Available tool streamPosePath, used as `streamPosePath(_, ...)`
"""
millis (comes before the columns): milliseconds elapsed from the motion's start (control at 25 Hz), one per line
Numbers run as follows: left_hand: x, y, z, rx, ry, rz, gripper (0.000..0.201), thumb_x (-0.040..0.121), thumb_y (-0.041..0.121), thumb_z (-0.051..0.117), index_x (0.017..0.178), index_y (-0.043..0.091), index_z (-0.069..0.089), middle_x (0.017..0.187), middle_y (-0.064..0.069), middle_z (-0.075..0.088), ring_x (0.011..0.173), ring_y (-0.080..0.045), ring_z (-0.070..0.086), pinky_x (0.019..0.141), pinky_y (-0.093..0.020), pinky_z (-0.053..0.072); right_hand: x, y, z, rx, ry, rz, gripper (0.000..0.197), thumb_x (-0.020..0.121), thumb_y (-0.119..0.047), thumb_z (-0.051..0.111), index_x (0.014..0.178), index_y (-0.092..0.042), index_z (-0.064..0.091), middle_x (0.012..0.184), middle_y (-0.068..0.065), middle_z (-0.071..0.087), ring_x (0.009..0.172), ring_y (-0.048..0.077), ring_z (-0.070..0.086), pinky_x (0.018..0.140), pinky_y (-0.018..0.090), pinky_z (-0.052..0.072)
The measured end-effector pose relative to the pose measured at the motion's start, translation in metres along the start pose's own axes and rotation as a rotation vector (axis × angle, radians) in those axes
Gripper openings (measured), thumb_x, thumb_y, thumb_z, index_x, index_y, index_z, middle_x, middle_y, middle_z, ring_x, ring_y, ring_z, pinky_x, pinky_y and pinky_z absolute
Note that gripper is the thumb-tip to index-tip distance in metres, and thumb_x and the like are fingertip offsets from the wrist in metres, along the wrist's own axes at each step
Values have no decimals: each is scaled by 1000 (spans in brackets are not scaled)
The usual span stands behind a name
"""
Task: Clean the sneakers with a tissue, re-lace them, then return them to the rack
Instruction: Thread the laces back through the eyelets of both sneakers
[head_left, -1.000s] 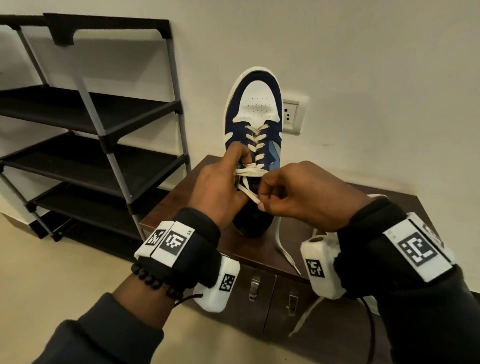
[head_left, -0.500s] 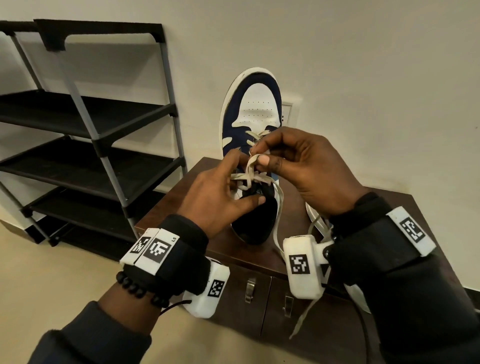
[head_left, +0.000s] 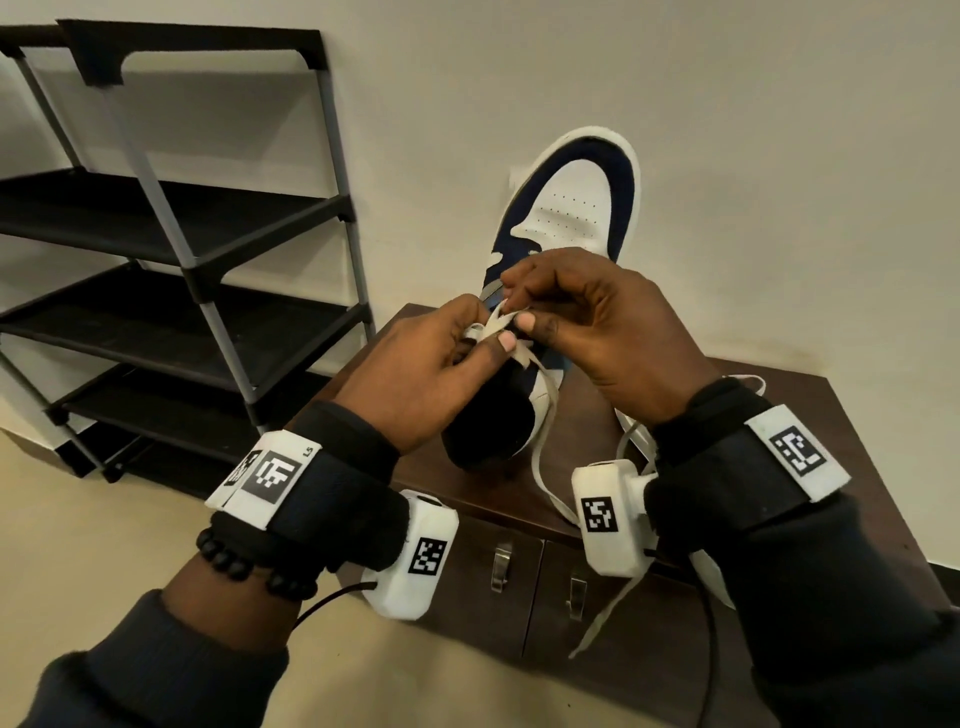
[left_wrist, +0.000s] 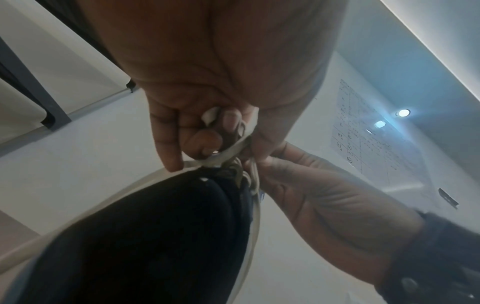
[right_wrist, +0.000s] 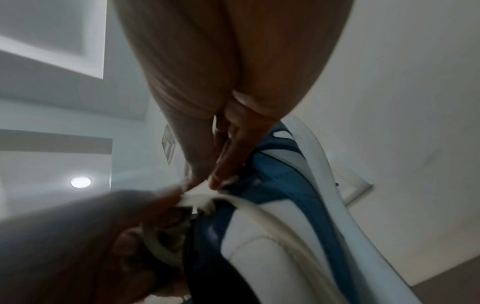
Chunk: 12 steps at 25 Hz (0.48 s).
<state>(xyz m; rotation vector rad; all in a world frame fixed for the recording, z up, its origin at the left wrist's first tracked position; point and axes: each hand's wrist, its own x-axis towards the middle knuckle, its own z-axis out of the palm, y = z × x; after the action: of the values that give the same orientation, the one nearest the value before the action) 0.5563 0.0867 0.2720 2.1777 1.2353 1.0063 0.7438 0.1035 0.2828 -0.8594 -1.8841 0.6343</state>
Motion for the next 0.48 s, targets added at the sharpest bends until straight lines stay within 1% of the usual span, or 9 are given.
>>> streamPosePath(80,-2,-2,2,10,-37,-6,20,97,37,48,99,21,59,84,0,64,78,-18,62,71,-41,52,-3,9,5,-12,45,-51,14,85,-3,64,97,-7,68,117,-2,60,112,11,58,95,31,50)
streamPosePath(160,-4,-5,3,-26,-50,-5,22,98,38,45,90,22,58,81,-1,60,77,-23,59,69,-40,48,-6,13,15,52,74,-102,14,85,1,62,98,-2,66,119,1,58,115,11,56,96,27,48)
streamPosePath(200,-5,-6,4,-54,-48,-16,26,97,40,45,88,20,59,80,-5,60,77,-26,58,69,-40,47,-7,13,21,67,81,-125,14,85,2,61,98,-1,66,119,3,58,115,12,55,96,26,47)
streamPosePath(280,-9,-9,6,-96,-30,-41,37,91,44,44,90,11,62,83,-12,62,79,-28,59,71,-44,49,-8,11,34,38,102,-172,14,85,3,61,97,-2,66,120,4,57,117,12,54,98,26,46)
streamPosePath(360,-13,-13,6,-103,-9,-45,39,89,41,44,89,5,61,82,-15,63,77,-28,59,70,-44,50,-10,11,45,-42,136,-228,13,86,3,59,97,-2,66,122,4,56,118,11,52,99,26,44)
streamPosePath(400,-14,-14,7,-103,-13,-46,37,91,39,45,89,5,61,81,-15,62,75,-27,59,69,-42,50,-13,12,49,-84,154,-256,14,87,3,58,97,-2,65,123,5,56,119,13,51,99,26,43)
streamPosePath(480,-17,-16,8,-102,-28,-42,27,96,31,47,88,9,60,77,-9,62,70,-18,58,64,-30,49,-19,14,55,-138,185,-291,14,87,4,56,98,-1,64,124,7,55,120,16,50,98,30,44)
